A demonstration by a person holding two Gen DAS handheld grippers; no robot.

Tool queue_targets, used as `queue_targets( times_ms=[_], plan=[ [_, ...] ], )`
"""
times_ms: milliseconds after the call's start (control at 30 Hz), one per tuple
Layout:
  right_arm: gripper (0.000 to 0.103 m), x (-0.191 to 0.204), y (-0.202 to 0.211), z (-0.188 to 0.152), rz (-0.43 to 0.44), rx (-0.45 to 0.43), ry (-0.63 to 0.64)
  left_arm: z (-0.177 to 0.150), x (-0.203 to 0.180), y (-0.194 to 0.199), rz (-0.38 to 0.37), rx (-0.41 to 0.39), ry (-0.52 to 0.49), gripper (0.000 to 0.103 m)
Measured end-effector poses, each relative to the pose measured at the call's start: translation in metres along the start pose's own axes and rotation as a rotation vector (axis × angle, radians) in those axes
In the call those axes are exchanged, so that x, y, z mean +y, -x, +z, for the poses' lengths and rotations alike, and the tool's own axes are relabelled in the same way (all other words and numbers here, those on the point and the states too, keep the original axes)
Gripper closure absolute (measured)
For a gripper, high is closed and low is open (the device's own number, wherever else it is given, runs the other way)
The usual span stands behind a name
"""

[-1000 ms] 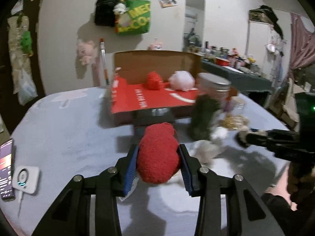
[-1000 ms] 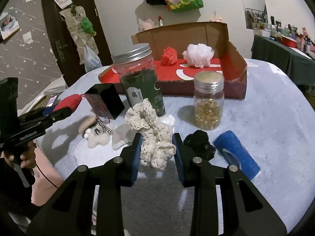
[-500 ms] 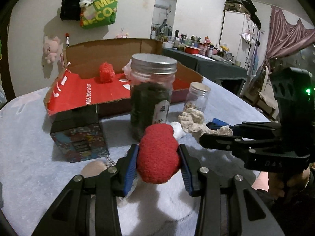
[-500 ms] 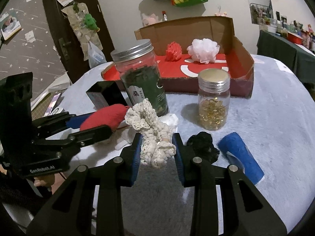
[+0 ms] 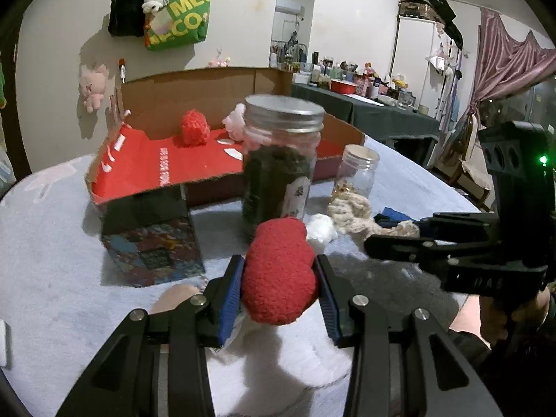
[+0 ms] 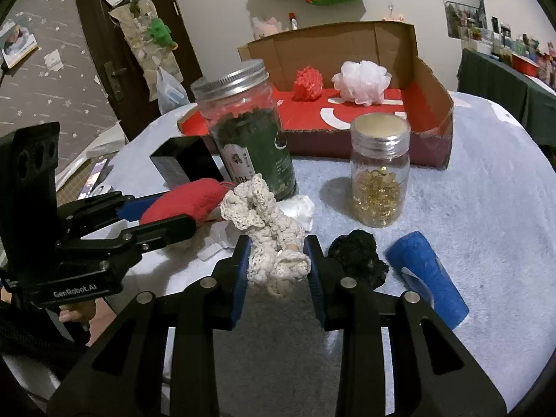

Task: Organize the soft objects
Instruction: 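Carry the red pouch and cream scrunchie into the cardboard box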

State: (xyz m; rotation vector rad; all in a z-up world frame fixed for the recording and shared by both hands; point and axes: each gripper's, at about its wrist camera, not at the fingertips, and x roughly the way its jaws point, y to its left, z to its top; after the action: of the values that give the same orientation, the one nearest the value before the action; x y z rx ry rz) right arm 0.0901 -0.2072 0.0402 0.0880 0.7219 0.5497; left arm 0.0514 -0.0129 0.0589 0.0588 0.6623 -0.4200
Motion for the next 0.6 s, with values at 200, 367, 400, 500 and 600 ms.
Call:
queue_targets(
  times_ms=[200,367,400,500,600],
  plan=[
    [0.073,-0.011,0.012,0.005,-0.017,-0.018,-0.017,0.005,0.016,0.022,0.001,-0.024,-0.004,0.060],
    [0.073,-0.022,0.018,0.005,-0.038,-0.019,-0.034,0.003,0.035,0.034,0.028,-0.023,0.007,0.060],
    [0.073,-0.025,0.018,0.005,-0.042,-0.017,-0.041,0.003,0.038,0.035,0.037,-0.020,0.009,0.060],
    [0.073,-0.034,0.020,0.004,-0.055,-0.011,-0.063,-0.001,0.051,0.038,0.072,-0.005,0.025,0.060],
    [0.073,-0.042,0.023,0.004,-0.066,-0.008,-0.082,-0.007,0.063,0.040,0.095,0.014,0.042,0.060]
  ],
)
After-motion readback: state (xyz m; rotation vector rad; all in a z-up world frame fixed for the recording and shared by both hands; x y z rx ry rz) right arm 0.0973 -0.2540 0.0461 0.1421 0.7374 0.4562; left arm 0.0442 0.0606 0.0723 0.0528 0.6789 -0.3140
